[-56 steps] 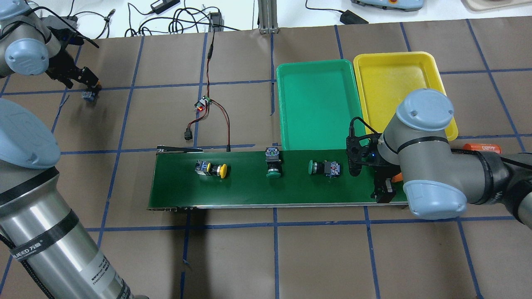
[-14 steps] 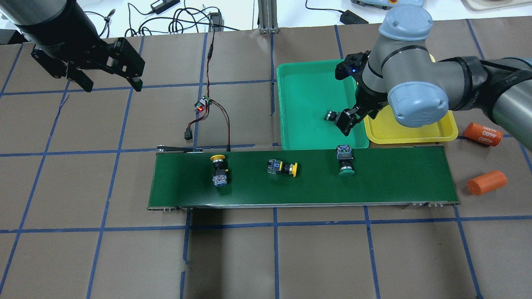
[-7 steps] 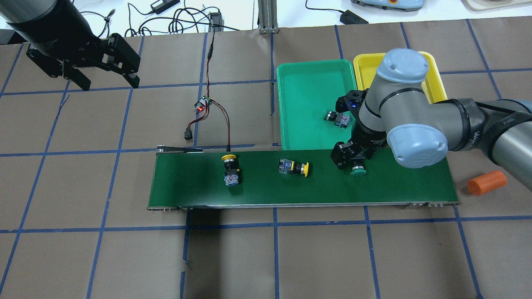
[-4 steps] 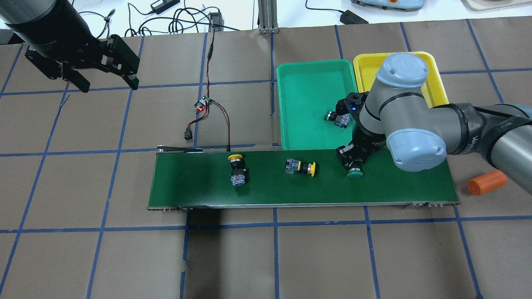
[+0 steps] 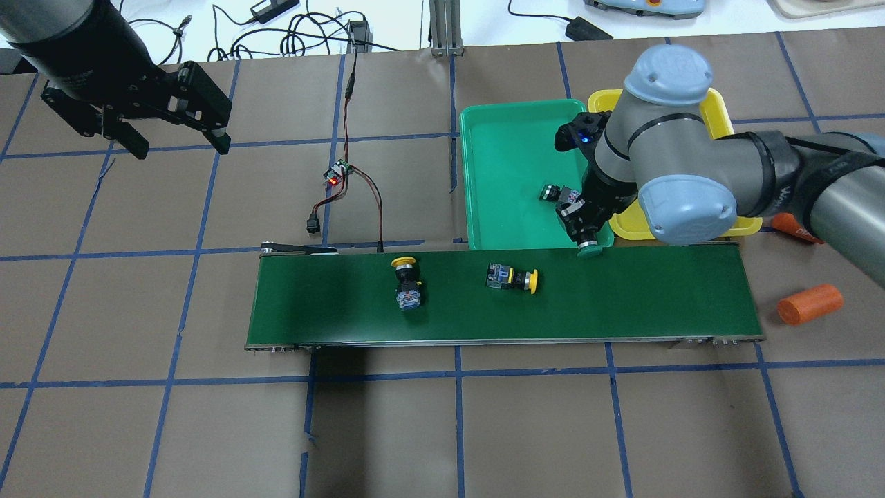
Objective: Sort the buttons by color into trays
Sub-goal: 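Carry the green-capped button into the green tray with the right gripper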
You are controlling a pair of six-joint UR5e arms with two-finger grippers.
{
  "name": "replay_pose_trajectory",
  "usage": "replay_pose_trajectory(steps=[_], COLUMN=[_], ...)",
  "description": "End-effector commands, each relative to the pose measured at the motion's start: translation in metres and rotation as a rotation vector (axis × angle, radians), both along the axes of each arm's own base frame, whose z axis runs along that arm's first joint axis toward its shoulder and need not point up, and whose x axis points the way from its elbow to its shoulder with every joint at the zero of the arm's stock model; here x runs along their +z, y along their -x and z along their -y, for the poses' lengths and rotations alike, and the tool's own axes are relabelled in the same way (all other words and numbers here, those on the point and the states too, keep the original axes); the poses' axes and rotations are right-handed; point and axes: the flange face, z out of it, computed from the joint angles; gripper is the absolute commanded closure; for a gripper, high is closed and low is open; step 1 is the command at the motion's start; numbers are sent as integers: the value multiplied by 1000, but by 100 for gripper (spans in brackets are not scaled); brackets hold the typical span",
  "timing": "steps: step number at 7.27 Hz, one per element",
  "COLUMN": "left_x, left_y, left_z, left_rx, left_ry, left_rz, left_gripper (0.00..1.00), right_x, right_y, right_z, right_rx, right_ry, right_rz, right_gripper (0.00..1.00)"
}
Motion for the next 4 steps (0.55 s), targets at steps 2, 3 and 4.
replay_pose_trajectory(steps=[2,3,4], left_x=[0,1,1], left_y=[0,0,0], left_z=[0,-1,-1], left_rx=[-1,-1,-1], left_ry=[0,2,2], left_rz=[-1,-1,-1], left_gripper=[0,0,0], right_x=[4,0,-3], right_y=[-31,-30,-30], right_z=[91,103,99], right_rx=[96,93,93], right_ry=[11,-7,-26], right_rz=[7,-3,-10], right_gripper=[98,64,21])
